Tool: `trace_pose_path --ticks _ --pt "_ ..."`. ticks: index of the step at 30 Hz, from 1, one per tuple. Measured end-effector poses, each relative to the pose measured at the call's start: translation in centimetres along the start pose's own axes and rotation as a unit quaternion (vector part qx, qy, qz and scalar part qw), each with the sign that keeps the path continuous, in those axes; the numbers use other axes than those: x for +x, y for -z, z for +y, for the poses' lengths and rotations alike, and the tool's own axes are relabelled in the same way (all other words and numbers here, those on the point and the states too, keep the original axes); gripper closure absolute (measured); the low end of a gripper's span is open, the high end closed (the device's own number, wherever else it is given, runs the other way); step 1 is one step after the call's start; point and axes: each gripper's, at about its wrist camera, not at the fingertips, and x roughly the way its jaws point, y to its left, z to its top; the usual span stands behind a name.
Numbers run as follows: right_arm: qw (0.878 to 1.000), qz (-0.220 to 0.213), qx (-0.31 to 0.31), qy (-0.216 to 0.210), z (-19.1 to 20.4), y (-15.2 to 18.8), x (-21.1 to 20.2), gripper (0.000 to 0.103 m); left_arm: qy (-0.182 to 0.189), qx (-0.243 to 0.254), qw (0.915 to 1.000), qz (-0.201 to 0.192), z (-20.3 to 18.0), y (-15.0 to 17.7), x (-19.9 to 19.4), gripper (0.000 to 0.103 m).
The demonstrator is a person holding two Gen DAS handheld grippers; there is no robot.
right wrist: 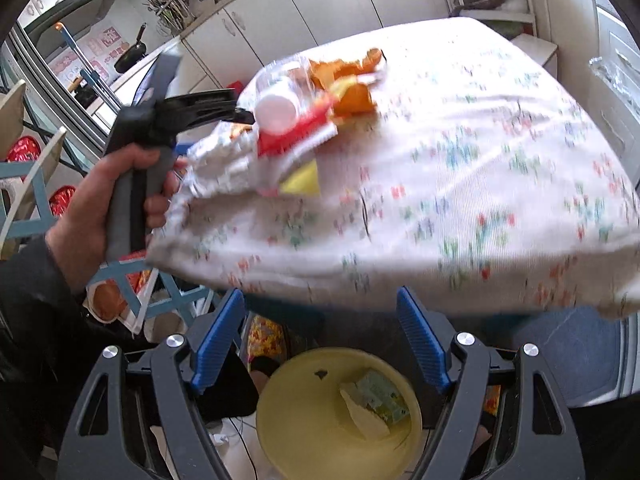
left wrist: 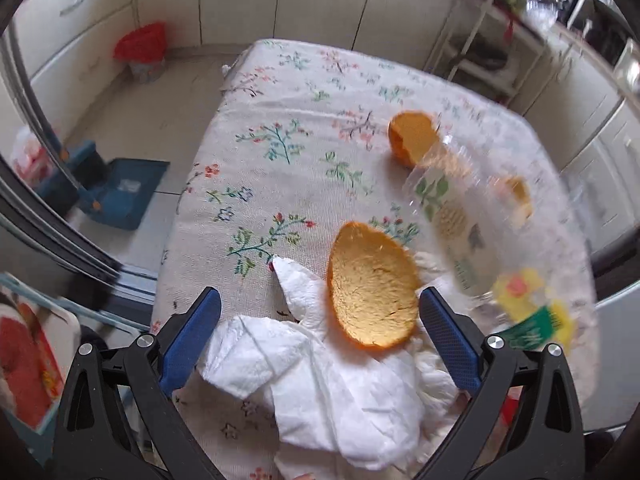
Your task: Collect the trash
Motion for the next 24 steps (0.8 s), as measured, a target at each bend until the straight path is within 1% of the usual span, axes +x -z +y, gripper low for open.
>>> trace_pose_path --ticks 2,4,5,6,9,12,14,17,21,24 --pt "1.000 -0.005 -0.004 -0.005 -0.1 -1.0 -0.2 0.027 0.013 -0.006 0.9997 -0.020 0.6 0.1 -1.4 0.008" --pt "1.000 -0.006 -0.006 -0.011 0.0 -2.3 -0.1 0.027 0.018 -0.007 0.9989 -0.042 1.2 0.1 -2.8 0.008" --pt "1.000 -0.004 -0.006 -0.015 -0.1 -2.8 0.0 0.027 0.027 -0.009 0.9985 -0.048 1.4 0.1 -3.3 0.008" --pt "1.000 0.000 -0.008 -0.016 -0.1 -3.4 0.3 0.027 0.035 -0.011 0.9981 -0.050 1.7 0.1 -3.6 0.008" --pt "1.000 0.004 -0.024 -0.017 0.2 -4.8 0.9 0.027 0.042 -0.010 0.9978 -0.050 2.1 0.1 -3.8 0.008" --pt "0.999 0.008 -0.027 -0.024 0.2 -5.7 1.6 0.027 0.069 -0.017 0.9965 -0.044 2.2 0.1 -3.3 0.009" --pt "1.000 0.009 -0.016 -0.025 -0.2 -6.1 2.1 0.027 0.076 -0.011 0.9962 -0.040 1.7 -0.2 -2.6 0.017" --pt "1.000 0.012 0.002 -0.025 -1.0 -6.3 2.6 0.027 0.083 0.018 0.9958 -0.035 0.3 -0.5 -1.5 0.025" --pt "0.999 0.015 0.020 -0.027 -2.0 -6.4 2.8 0.027 0.084 0.048 0.9951 -0.023 -1.4 -1.0 0.2 0.031" --pt "0.999 0.015 0.027 -0.028 -2.4 -6.6 3.1 0.027 0.079 0.059 0.9951 -0.007 -2.2 -1.2 1.4 0.038"
